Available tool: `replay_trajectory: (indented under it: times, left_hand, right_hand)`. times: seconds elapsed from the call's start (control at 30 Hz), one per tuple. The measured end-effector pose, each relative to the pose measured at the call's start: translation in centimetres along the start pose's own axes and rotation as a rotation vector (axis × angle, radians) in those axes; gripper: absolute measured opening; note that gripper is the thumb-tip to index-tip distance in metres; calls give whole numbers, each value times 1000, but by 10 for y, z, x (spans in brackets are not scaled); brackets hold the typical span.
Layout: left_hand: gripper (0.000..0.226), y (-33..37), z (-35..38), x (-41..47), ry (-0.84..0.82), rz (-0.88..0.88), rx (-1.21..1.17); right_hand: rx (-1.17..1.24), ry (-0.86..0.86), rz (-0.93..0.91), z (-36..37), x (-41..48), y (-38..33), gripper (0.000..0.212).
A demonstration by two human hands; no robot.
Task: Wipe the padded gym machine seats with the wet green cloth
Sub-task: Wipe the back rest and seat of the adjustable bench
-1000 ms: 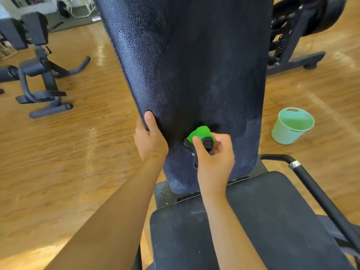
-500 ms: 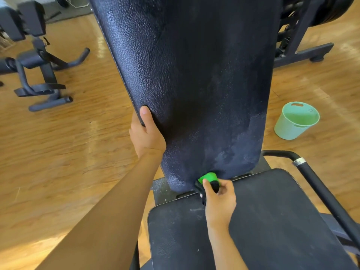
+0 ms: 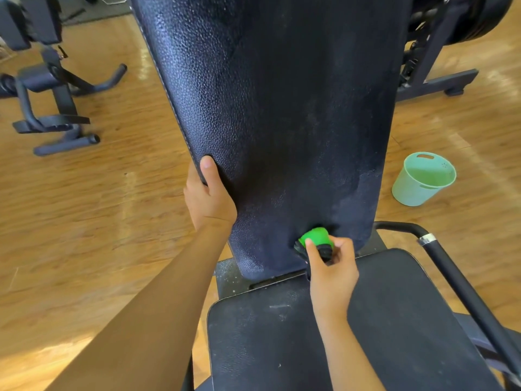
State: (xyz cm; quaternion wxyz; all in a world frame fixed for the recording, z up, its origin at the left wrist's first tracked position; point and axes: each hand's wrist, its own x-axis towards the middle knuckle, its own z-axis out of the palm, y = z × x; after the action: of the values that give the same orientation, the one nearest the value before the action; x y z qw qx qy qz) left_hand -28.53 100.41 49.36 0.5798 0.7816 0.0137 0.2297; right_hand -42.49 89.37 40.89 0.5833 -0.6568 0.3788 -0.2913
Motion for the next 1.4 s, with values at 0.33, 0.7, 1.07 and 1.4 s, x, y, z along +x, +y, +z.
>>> replay_trajectory:
  times: [0.33,0.7,1.07,1.4]
  left_hand:
    - [89,0,0,-2,19,1,14]
    - [80,-1,1,-3,-3,5,1]
    - [77,-2,0,-3,12,7,38]
    - [77,6,3,-6,53,-29,28]
  right_hand:
    - [93,48,-67,-7,27,-31,23]
    - [-19,20,39,-29,32,12,20]
    - [222,-3,-174,-21,75,-87,21]
    - [19,-14,11,-47,69,-5,21]
